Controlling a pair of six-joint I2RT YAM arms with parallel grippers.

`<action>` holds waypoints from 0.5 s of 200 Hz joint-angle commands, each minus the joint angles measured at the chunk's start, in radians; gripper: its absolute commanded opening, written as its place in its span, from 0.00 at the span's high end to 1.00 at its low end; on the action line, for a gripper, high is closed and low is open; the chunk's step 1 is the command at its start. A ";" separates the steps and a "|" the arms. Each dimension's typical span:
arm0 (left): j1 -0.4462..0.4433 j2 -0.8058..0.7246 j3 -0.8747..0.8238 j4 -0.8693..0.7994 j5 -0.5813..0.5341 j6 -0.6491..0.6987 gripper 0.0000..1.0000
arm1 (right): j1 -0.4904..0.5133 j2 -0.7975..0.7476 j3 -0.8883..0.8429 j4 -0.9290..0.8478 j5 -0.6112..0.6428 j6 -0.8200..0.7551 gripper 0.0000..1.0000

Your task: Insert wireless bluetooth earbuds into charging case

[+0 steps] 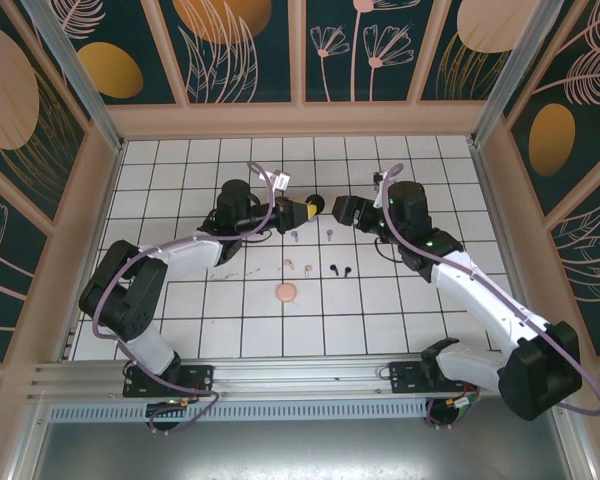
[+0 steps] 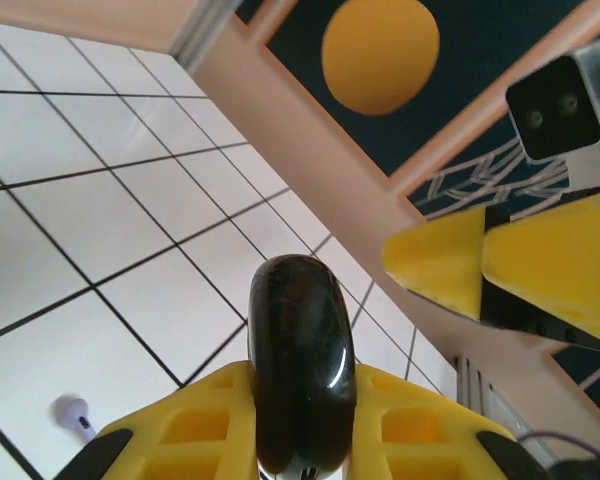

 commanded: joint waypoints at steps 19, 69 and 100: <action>-0.005 -0.024 0.046 -0.085 0.154 0.041 1.00 | -0.002 -0.008 -0.022 0.065 -0.141 -0.176 0.24; -0.004 -0.025 0.059 -0.064 0.229 0.014 1.00 | -0.004 0.035 -0.021 0.076 -0.182 -0.205 0.27; -0.004 -0.026 0.063 -0.061 0.255 0.010 1.00 | -0.007 0.051 -0.027 0.072 -0.192 -0.213 0.28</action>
